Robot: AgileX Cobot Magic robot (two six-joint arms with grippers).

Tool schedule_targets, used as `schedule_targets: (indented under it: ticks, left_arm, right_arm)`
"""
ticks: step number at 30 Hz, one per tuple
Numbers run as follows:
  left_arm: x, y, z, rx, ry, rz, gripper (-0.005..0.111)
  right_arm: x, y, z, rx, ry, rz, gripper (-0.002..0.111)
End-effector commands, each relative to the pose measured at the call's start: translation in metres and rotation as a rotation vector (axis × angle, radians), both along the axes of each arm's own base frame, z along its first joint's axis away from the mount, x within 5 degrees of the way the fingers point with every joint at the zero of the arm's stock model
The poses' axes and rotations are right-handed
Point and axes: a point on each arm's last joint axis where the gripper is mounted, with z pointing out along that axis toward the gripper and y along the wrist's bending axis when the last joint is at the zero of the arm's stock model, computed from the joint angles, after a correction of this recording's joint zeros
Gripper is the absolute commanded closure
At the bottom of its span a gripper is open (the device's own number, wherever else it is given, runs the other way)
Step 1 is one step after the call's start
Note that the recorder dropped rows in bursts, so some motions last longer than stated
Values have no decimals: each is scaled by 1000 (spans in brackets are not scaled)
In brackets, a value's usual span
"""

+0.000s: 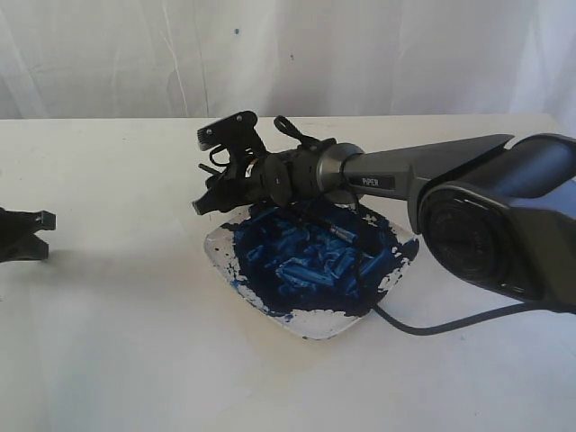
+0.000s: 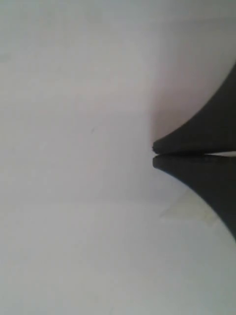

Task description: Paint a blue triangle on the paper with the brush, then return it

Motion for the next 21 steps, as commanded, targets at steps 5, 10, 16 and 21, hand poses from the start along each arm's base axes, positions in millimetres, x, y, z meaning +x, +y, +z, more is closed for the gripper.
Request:
schedule_targets:
  ticks: [5, 10, 16, 21]
  left_arm:
    - [6, 28, -12, 250, -56, 142, 107]
    - [7, 34, -10, 305, -79, 181, 107]
    - [9, 39, -9, 355, -101, 218, 107]
    - [8, 37, -6, 334, -101, 198, 107]
  right_arm:
    - [1, -1, 0, -10, 5, 2, 57]
    - [2, -2, 0, -3, 12, -7, 57]
    - [3, -3, 0, -4, 11, -8, 57]
    - [3, -3, 0, -4, 11, -8, 57]
